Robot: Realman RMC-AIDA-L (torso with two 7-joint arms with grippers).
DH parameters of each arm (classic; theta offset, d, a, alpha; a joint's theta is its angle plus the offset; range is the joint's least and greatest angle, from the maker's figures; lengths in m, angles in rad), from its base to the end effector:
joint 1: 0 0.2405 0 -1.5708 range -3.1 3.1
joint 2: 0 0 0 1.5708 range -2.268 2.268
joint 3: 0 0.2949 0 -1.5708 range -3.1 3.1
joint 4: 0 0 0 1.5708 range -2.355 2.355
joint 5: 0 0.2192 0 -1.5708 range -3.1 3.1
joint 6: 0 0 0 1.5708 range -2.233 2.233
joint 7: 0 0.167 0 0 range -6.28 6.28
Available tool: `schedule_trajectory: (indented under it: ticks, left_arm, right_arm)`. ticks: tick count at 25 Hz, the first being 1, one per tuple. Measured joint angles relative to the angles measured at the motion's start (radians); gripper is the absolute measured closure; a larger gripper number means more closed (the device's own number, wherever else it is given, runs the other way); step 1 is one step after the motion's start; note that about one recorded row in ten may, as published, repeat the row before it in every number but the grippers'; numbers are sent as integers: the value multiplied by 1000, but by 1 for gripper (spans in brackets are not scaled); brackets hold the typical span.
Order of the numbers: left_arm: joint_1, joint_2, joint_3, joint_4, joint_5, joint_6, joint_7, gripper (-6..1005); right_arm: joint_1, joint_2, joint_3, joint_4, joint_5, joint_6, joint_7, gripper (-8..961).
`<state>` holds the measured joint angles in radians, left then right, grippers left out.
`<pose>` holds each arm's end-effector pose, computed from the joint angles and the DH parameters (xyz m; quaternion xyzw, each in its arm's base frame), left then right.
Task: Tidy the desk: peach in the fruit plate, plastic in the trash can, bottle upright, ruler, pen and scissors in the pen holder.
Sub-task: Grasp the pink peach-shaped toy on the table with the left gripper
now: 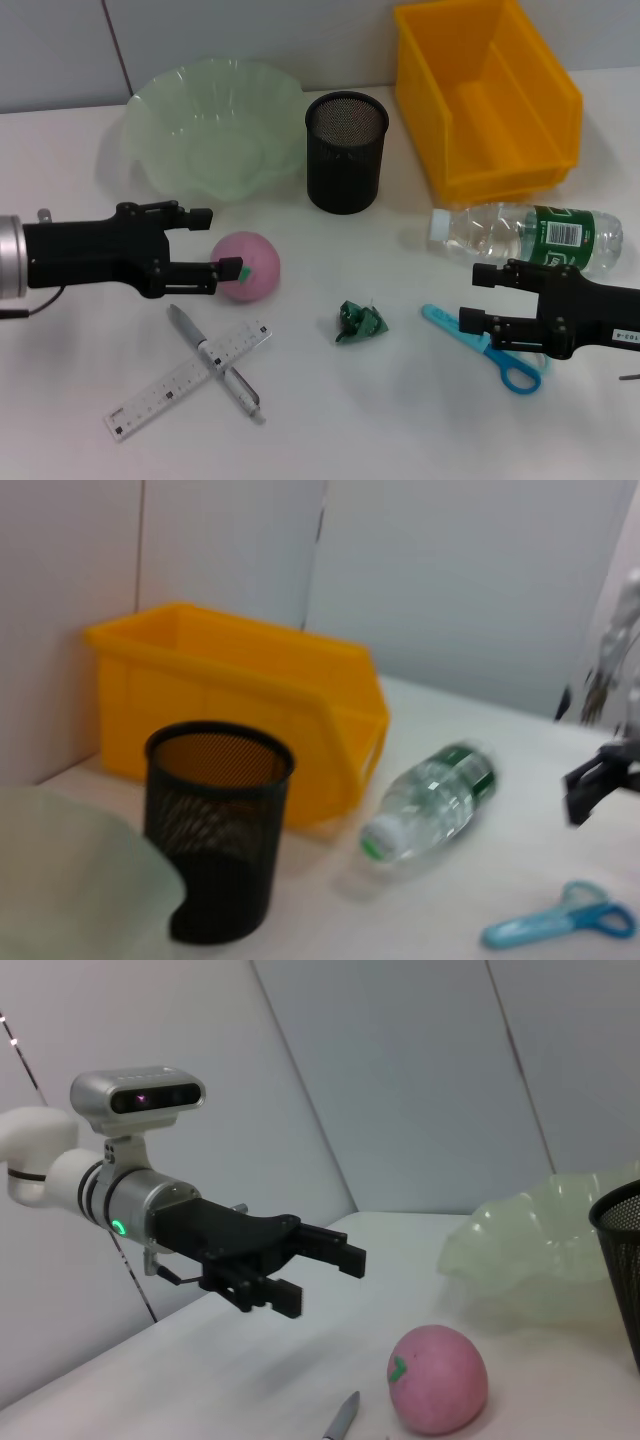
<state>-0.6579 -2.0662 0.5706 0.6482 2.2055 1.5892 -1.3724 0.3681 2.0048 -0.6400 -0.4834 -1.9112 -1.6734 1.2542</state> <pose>-0.2696 0.3866 -0.0357 -0.9597 -0.1757 -0.1924 0.1051 0.3455 0.2966 -0.0218 -0.9047 0.2706 0.3003 0.1345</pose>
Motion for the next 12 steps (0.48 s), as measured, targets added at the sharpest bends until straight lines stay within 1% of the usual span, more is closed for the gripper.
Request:
schedule_trajectory:
  ticks: [4, 5, 7, 8, 9, 10, 11, 12]
  left_arm:
    - [0, 0, 0, 0, 0, 0, 0, 155]
    - [-7, -4, 117, 36, -5, -104, -20, 155]
    - [-7, -4, 117, 36, -5, -104, -20, 155]
    - [-14, -6, 173, 32, -15, -164, -19, 155]
    - [-17, -6, 194, 28, -20, -189, -17, 154]
    - [-17, -6, 194, 28, -20, -189, -17, 154]
    - [-20, -9, 243, 23, -25, -239, -17, 154]
    - [-21, -10, 271, 18, -31, -262, -19, 154]
  right_arm:
    - [-3, 0, 11, 1, 0, 0, 0, 162]
    - [-5, 0, 14, 1, 0, 0, 0, 161]
    - [-6, 0, 16, 2, 0, 0, 1, 161]
    - [-6, 0, 16, 2, 0, 0, 1, 161]
    - [-7, -1, 16, 3, 0, 0, 2, 161]
    - [-7, -1, 16, 3, 0, 0, 2, 161]
    - [-7, -1, 16, 3, 0, 0, 2, 161]
    - [-8, -1, 16, 3, 0, 0, 2, 161]
